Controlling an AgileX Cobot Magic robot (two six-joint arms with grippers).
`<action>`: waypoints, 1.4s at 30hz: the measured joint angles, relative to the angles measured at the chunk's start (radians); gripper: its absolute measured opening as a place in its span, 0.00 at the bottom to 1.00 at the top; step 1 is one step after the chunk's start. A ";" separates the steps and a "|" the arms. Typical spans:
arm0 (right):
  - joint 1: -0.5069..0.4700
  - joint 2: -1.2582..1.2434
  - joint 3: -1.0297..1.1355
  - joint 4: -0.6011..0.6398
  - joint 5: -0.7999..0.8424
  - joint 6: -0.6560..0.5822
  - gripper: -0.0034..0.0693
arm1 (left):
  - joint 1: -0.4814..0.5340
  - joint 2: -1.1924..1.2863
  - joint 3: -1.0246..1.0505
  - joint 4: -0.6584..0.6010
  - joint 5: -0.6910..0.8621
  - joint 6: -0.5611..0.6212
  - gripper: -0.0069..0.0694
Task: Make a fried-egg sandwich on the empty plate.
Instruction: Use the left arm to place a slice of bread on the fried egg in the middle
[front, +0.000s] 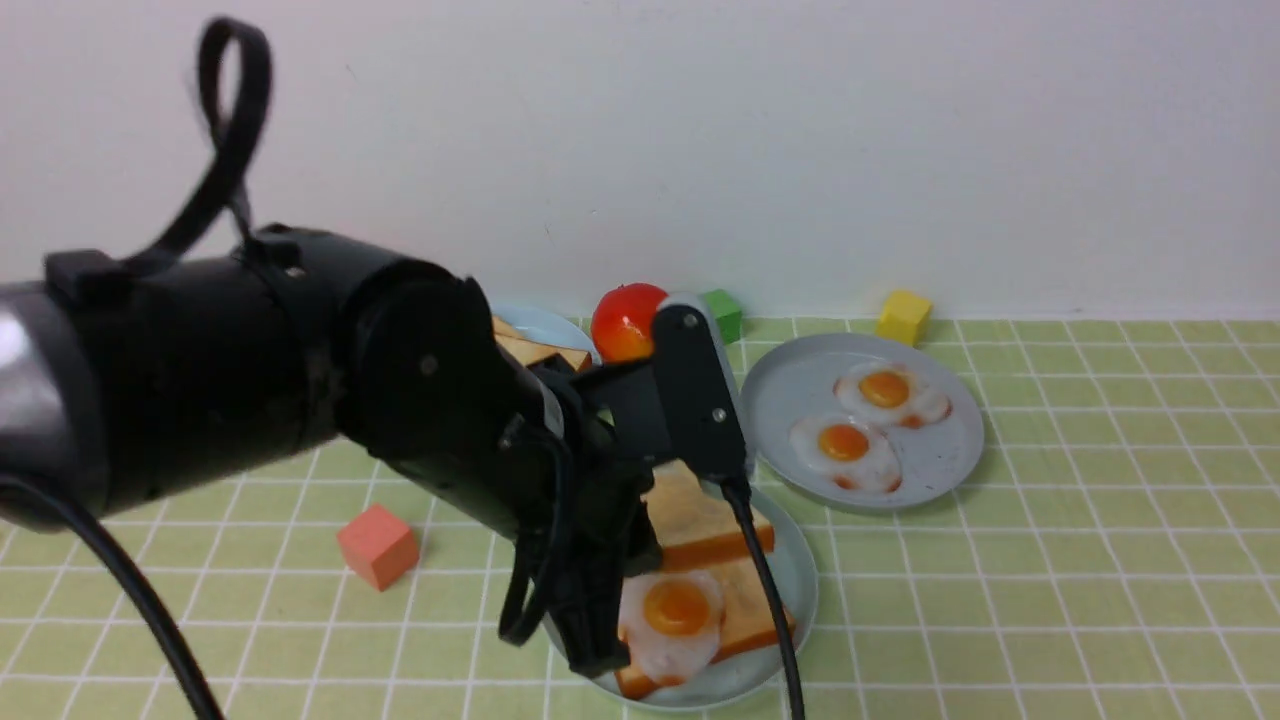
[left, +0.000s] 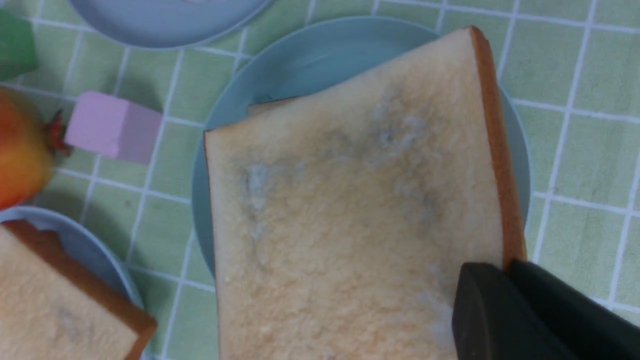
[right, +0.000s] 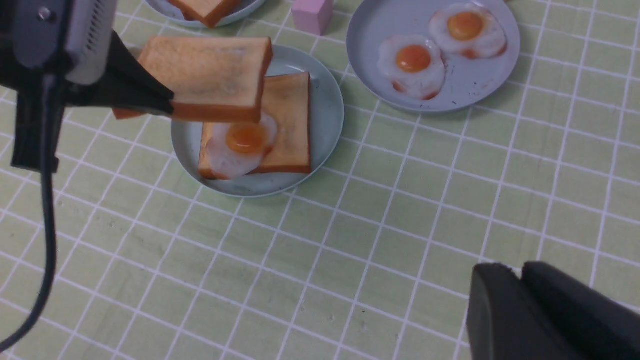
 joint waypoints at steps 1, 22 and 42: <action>0.000 -0.001 0.000 0.000 0.002 0.000 0.17 | -0.010 0.017 0.003 0.000 -0.015 0.008 0.11; 0.000 -0.001 0.000 0.000 0.006 0.000 0.19 | -0.032 0.146 0.004 -0.009 -0.115 0.014 0.11; 0.000 -0.001 0.000 0.003 0.011 0.000 0.21 | -0.032 0.169 0.004 -0.035 -0.110 0.014 0.58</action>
